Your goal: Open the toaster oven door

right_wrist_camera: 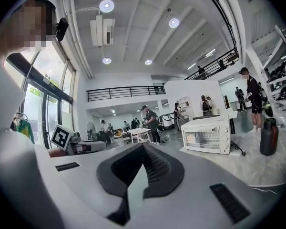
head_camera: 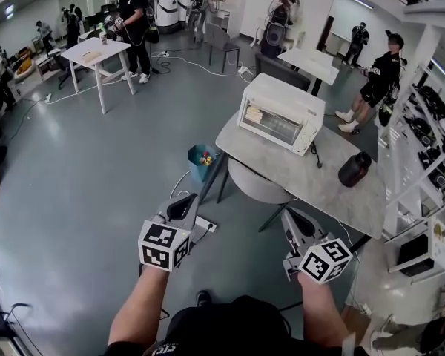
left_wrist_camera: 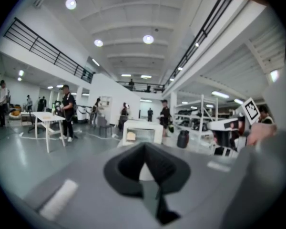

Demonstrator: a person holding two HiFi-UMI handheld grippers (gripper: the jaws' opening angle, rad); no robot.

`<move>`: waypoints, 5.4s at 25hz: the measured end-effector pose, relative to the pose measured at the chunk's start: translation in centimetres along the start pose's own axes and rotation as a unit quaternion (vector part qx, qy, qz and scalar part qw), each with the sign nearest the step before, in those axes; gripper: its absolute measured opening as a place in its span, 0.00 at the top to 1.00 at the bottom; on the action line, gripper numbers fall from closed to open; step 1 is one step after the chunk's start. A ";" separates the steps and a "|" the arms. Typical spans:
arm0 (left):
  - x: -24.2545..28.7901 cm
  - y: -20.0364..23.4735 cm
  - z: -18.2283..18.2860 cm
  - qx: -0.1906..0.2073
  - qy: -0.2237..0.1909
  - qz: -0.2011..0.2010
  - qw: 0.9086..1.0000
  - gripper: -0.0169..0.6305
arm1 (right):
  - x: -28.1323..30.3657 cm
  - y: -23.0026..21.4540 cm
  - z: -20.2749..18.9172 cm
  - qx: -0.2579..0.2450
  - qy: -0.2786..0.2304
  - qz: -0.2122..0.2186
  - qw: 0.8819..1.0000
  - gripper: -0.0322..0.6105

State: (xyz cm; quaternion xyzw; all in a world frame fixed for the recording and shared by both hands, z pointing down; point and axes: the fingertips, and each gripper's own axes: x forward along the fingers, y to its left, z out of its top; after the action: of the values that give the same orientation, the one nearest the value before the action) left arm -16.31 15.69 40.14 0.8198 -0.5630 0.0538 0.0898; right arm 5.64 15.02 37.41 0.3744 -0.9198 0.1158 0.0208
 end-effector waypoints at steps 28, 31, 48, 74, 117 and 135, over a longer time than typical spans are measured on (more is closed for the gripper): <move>23.4 5.6 2.9 -0.032 0.042 0.037 0.998 0.96 | 16.3 -20.7 3.4 0.039 0.008 0.045 0.998 0.96; 25.7 5.6 3.2 -0.039 0.048 0.037 0.997 0.96 | 17.5 -23.0 3.4 0.046 0.014 0.047 0.998 0.96; 32.3 11.2 4.7 -0.050 0.052 0.002 0.997 0.96 | 25.2 -25.9 4.4 0.044 0.040 0.014 0.998 0.96; 47.1 13.3 7.6 -0.026 0.059 -0.064 0.996 0.95 | 29.9 -38.0 5.7 0.026 0.078 -0.099 0.992 0.93; 61.8 14.5 2.3 -0.066 0.142 -0.068 0.985 0.67 | 30.1 -48.4 0.2 0.117 0.151 -0.201 0.961 0.74; 58.0 14.2 0.0 -0.066 0.158 -0.080 0.982 0.67 | 28.2 -45.0 -2.4 0.131 0.162 -0.191 0.959 0.73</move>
State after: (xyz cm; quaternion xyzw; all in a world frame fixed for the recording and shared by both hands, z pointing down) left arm -8.62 -42.26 52.36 0.8358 -0.4765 0.1377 0.2352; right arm 16.45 -34.92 52.16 0.5188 -0.7923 0.2883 0.1414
